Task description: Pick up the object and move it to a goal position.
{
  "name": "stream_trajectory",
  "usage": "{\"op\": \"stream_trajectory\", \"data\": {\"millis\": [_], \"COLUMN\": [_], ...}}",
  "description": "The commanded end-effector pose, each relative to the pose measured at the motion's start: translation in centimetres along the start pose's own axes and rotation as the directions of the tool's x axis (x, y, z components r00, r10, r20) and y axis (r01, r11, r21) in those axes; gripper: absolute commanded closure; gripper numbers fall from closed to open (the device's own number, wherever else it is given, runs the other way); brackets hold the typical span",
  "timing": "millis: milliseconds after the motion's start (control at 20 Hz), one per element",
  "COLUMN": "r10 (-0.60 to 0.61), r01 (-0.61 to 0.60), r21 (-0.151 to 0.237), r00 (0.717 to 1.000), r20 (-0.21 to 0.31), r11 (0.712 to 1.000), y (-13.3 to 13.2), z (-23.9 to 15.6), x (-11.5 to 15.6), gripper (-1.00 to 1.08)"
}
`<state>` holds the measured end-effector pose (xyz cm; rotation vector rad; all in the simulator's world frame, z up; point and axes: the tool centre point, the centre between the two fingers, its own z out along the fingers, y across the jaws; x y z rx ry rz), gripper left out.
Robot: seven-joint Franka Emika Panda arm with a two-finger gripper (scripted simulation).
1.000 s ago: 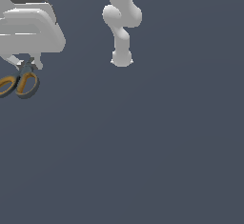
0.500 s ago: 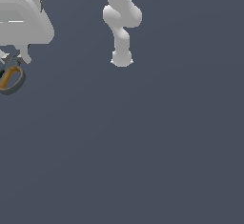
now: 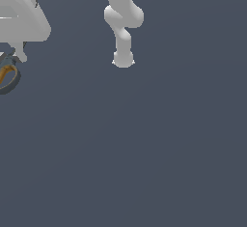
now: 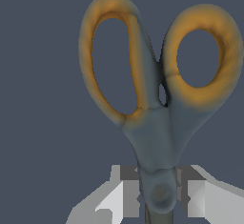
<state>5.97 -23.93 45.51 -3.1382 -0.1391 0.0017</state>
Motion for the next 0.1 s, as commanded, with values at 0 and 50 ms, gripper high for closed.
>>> {"op": "stream_trajectory", "data": {"millis": [0,50], "r10": [0.000,0.000], "r01": [0.000,0.000], "r21": [0.000,0.000], "r00": [1.000,1.000], "r20": [-0.001,-0.001], "r11": [1.000,1.000], "y": [0.03,0.03], "z": [-0.13,-0.13], "x": [0.02,0.02], "gripper": [1.08,1.08]}}
